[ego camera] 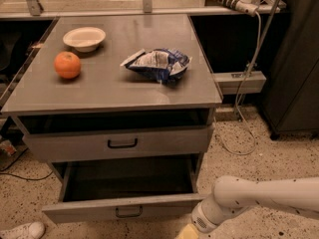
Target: Close middle drawer
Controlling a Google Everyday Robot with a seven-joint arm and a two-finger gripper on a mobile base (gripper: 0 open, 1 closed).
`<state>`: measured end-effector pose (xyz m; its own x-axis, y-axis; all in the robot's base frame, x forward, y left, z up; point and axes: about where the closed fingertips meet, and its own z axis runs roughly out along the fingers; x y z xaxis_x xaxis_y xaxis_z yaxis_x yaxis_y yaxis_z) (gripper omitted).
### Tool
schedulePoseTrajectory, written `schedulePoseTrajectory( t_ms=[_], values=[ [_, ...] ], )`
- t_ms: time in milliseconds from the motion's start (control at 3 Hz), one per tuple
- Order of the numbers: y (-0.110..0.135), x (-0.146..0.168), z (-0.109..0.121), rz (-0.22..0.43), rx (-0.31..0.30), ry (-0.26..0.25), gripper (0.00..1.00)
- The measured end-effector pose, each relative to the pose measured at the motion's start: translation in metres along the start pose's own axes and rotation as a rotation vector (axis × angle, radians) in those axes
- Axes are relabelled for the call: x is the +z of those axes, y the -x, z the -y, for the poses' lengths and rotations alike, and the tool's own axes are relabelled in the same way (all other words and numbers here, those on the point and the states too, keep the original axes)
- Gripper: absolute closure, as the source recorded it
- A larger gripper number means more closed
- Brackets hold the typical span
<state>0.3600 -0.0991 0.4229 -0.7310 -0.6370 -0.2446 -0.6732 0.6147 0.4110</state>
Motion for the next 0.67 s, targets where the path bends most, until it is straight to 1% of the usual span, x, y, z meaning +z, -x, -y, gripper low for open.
schedulePoseTrajectory(
  t_ms=[333,667],
  values=[
    [0.0,0.0,0.0,0.0,0.0,0.0,0.19],
    [0.0,0.0,0.0,0.0,0.0,0.0,0.42]
  ],
)
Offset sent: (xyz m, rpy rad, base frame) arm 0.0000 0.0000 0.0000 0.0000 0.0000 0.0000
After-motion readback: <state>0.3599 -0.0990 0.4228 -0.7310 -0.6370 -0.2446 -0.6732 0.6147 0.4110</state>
